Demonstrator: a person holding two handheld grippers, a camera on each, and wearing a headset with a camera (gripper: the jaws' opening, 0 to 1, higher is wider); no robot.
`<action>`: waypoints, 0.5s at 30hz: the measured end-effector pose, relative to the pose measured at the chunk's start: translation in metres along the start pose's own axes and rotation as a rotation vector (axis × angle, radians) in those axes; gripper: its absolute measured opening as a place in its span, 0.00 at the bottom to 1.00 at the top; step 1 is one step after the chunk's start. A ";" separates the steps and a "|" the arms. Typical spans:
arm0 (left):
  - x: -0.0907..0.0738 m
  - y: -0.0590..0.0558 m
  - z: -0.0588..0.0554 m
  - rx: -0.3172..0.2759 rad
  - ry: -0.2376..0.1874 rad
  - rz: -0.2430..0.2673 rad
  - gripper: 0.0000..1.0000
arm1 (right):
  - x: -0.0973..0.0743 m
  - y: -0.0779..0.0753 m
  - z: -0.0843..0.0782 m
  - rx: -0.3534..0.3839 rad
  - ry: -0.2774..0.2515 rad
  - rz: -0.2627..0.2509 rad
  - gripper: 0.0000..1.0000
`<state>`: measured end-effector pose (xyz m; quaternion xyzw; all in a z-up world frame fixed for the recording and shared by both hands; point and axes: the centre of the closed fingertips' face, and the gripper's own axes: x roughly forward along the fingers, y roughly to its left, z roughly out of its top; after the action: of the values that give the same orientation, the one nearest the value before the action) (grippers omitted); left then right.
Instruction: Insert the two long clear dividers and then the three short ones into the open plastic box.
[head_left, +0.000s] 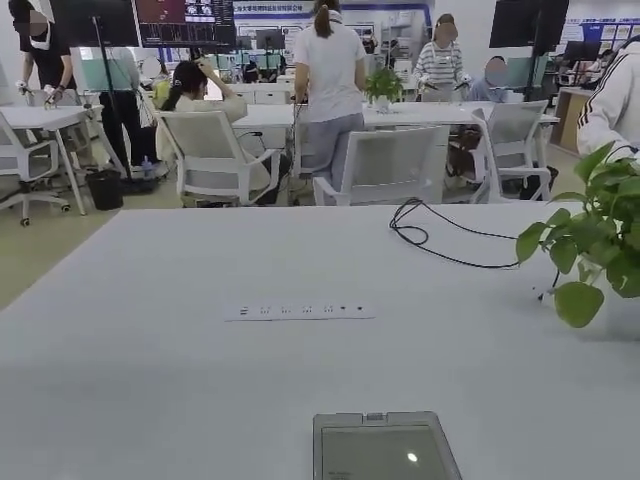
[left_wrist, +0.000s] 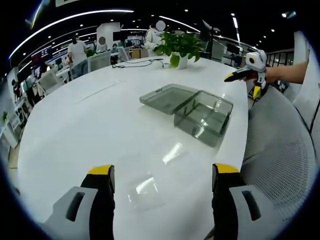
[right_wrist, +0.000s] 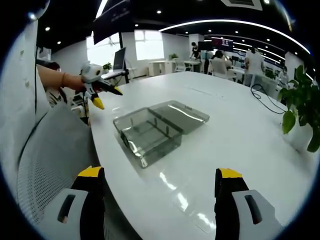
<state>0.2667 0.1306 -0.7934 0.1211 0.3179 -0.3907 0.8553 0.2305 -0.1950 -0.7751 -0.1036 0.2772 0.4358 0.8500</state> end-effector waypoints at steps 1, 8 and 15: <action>0.000 0.001 -0.001 -0.006 0.007 0.001 0.80 | 0.000 0.000 0.000 0.001 0.000 -0.001 0.92; 0.005 0.014 -0.015 -0.087 0.083 0.034 0.70 | 0.000 -0.002 0.001 0.009 -0.006 -0.006 0.91; 0.009 0.025 -0.025 -0.121 0.128 0.066 0.59 | 0.001 -0.002 0.000 0.019 -0.009 -0.011 0.91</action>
<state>0.2790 0.1535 -0.8194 0.1043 0.3910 -0.3336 0.8514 0.2330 -0.1956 -0.7760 -0.0950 0.2769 0.4291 0.8545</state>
